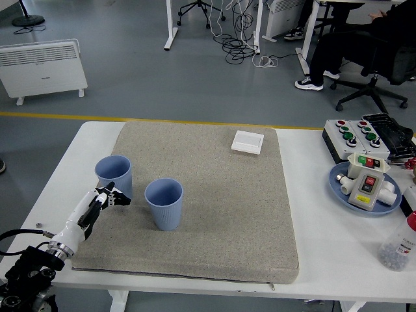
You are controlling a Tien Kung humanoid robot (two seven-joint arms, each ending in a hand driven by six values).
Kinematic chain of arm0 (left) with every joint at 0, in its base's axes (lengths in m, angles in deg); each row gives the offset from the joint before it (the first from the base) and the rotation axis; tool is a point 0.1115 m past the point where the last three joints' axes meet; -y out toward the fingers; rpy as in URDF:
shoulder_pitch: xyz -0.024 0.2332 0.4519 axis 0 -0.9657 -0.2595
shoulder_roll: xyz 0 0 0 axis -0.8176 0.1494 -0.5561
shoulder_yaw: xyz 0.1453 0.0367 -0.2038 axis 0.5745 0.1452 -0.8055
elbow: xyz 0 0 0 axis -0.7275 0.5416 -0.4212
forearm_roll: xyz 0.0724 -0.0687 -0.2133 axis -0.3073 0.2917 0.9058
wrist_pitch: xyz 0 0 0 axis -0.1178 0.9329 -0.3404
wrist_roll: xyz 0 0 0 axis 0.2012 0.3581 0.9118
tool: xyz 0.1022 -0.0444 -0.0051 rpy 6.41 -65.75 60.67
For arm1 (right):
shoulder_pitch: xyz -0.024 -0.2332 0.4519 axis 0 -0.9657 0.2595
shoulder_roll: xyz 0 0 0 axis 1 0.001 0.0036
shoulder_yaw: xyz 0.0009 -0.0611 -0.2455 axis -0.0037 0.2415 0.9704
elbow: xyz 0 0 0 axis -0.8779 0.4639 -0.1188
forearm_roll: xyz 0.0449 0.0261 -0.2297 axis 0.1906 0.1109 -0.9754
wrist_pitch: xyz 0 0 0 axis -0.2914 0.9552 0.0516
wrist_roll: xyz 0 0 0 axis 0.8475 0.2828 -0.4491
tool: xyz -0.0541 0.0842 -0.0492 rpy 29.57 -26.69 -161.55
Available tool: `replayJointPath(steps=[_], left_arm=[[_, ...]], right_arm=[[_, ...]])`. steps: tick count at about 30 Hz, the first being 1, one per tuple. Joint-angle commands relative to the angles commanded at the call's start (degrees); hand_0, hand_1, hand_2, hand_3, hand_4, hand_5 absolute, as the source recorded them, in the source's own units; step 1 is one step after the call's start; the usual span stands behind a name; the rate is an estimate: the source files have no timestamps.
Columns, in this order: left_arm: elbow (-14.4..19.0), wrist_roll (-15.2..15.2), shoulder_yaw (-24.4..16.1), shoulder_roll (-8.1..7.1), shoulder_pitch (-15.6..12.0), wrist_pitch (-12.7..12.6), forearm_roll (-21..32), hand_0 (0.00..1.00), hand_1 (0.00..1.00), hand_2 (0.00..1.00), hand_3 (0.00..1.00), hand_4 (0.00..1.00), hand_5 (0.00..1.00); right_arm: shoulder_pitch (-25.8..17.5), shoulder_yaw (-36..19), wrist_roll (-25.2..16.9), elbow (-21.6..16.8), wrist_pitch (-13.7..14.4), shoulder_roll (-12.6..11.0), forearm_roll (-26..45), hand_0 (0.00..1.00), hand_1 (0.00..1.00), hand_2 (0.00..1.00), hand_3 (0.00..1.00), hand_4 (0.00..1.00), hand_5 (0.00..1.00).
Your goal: Push cup pick cup insert cup
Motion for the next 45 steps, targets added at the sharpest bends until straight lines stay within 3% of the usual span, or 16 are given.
replayJointPath(steps=[45], left_arm=[[-9.6,-0.1,5.9,1.96,7.2,0.6,2.7,0.635,0.577,0.523,0.440,0.543,0.998]], right_arm=[[0.4,0.4,0.1,0.0,0.0,0.1,0.0,0.750,0.610,0.593,0.583,0.105,0.574]])
